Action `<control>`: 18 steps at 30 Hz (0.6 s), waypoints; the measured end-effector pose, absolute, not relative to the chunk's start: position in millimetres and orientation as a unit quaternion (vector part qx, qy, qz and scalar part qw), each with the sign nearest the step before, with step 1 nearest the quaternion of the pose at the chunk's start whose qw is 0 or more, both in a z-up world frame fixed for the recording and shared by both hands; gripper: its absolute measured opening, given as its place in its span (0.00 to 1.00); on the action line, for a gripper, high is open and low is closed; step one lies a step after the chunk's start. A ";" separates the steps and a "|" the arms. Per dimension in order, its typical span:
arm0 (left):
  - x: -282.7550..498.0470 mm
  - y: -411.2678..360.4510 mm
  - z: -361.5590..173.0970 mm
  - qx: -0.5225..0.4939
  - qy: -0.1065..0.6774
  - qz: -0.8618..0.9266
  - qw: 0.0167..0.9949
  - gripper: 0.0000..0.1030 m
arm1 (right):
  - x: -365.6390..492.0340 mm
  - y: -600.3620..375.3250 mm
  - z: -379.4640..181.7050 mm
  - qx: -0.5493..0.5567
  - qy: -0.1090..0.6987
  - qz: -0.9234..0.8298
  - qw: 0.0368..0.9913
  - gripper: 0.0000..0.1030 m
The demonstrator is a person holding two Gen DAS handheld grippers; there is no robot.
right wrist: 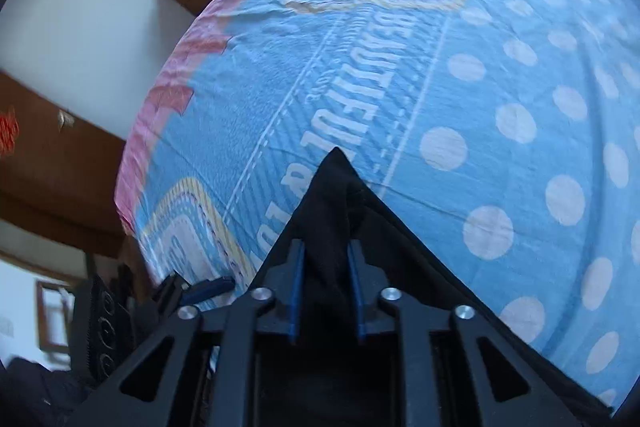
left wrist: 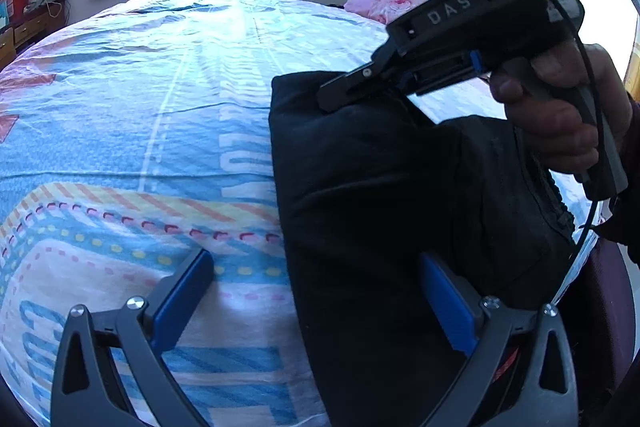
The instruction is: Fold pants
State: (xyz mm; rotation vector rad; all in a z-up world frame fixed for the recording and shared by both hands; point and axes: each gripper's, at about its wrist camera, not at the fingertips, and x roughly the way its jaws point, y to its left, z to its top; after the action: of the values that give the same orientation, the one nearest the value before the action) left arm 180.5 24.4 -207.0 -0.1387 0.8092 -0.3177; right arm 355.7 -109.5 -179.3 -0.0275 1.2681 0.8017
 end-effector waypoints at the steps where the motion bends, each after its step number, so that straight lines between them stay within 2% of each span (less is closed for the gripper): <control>1: 180.7 24.6 -207.2 -0.066 0.391 -0.153 0.905 1.00 | 353.8 -105.6 -177.3 -0.024 0.570 0.363 0.737 0.14; 6: 180.8 20.9 -208.0 -0.056 0.385 -0.153 0.909 1.00 | 354.6 -93.5 -170.6 -0.071 0.538 0.351 0.763 0.11; 9: 178.7 16.1 -209.0 -0.043 0.381 -0.149 0.911 1.00 | 367.1 -85.2 -189.4 -0.090 0.538 0.335 0.769 0.11; 13: 178.1 15.6 -208.2 -0.041 0.383 -0.150 0.911 1.00 | 376.6 -89.9 -196.2 -0.074 0.539 0.361 0.758 0.14; 16: 179.9 17.5 -207.3 -0.043 0.384 -0.150 0.910 1.00 | 377.4 -112.5 -184.3 -0.043 0.543 0.345 0.764 0.49; 18: 180.6 17.7 -206.8 -0.044 0.384 -0.148 0.910 1.00 | 369.4 -129.5 -169.3 -0.038 0.521 0.333 0.785 0.52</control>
State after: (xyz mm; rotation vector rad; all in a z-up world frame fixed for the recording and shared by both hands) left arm 180.6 17.7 -206.8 -0.0912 0.7914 -0.3050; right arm 369.4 -129.5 -169.3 -0.0825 1.1239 0.7189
